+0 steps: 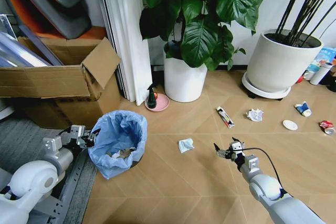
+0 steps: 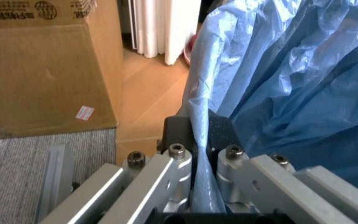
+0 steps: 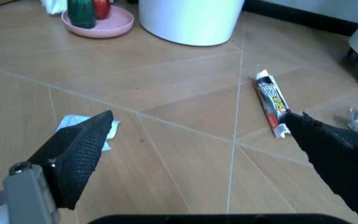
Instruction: Pick up the trash bin and place the garbage on the floor into it.
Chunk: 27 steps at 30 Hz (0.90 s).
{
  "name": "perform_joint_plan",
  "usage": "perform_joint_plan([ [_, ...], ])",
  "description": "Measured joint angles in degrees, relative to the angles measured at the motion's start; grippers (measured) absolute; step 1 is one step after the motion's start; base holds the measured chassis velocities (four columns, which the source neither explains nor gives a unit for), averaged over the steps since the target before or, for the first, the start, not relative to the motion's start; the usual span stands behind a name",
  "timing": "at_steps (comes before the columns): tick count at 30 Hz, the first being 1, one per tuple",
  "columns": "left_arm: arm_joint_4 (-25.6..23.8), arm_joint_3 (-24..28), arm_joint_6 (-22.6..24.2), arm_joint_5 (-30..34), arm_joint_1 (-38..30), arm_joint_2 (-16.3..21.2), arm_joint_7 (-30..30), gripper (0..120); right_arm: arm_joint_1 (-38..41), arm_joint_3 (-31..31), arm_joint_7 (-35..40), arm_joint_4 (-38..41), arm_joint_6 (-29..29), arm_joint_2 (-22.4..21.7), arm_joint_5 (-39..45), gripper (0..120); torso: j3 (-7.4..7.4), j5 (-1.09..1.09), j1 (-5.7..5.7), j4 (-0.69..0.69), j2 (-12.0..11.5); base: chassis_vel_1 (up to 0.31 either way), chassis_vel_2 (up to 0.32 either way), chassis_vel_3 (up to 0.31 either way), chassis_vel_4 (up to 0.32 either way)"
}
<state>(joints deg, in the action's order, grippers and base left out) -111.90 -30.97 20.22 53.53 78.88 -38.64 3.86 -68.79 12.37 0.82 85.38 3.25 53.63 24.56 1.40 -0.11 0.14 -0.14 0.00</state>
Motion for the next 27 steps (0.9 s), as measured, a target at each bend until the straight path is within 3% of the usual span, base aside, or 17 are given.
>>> perform_joint_plan([
  [19,0.8,0.6,-0.2,0.0,-1.0,-0.1,-0.3,0,0.6,-1.2,-0.6,-0.2,0.3,0.2,0.1,100,0.0,-0.01,0.0,-0.02,0.0,-0.065,0.054,0.063,-0.058],
  [27,1.8,1.5,-0.1,0.0,-2.1,-0.4,-0.2,0,3.1,-4.2,-2.1,-2.6,3.1,0.4,0.8,100,0.0,-0.01,0.01,0.0,0.0,-0.027,0.022,0.02,-0.028],
])
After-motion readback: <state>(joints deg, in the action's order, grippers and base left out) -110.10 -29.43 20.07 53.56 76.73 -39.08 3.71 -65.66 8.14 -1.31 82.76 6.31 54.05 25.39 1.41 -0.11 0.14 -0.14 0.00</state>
